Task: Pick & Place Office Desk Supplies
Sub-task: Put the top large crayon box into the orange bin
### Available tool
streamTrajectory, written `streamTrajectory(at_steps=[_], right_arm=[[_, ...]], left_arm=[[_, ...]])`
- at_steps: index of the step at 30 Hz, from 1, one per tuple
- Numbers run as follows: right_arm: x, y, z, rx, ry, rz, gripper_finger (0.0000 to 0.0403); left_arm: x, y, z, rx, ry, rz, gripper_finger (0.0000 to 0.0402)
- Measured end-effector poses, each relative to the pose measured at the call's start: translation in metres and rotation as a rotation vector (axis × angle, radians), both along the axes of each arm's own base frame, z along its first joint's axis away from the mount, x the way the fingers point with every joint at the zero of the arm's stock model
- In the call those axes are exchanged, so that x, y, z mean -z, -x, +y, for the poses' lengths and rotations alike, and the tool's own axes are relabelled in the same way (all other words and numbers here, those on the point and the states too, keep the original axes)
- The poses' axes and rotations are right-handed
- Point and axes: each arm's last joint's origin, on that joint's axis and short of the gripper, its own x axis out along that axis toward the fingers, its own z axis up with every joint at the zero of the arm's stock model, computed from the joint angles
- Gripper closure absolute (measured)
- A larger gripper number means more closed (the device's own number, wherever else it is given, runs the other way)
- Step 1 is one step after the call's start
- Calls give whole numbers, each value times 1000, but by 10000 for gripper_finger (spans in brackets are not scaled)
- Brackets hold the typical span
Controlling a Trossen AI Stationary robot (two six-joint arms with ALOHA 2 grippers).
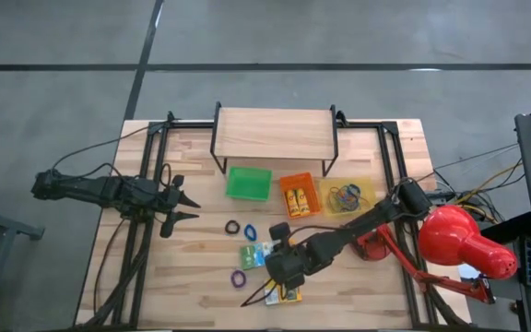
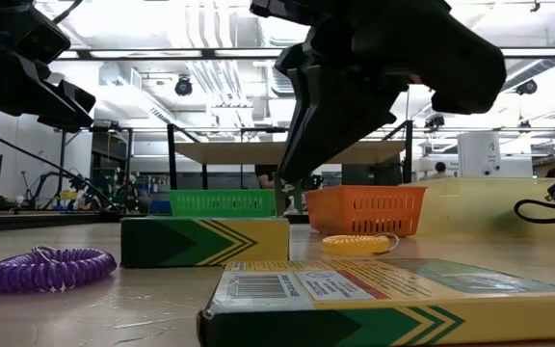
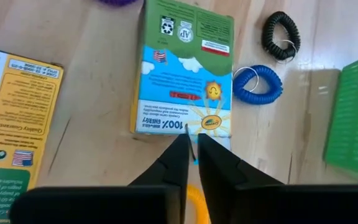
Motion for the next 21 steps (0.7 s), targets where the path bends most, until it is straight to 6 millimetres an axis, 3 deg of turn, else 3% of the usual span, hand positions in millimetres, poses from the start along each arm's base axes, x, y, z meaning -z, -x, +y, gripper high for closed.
streamTrajectory(at_steps=[21], right_arm=[[4,0,0,84,-62,-30,241]], left_arm=[[0,0,0,0,0,0,259]])
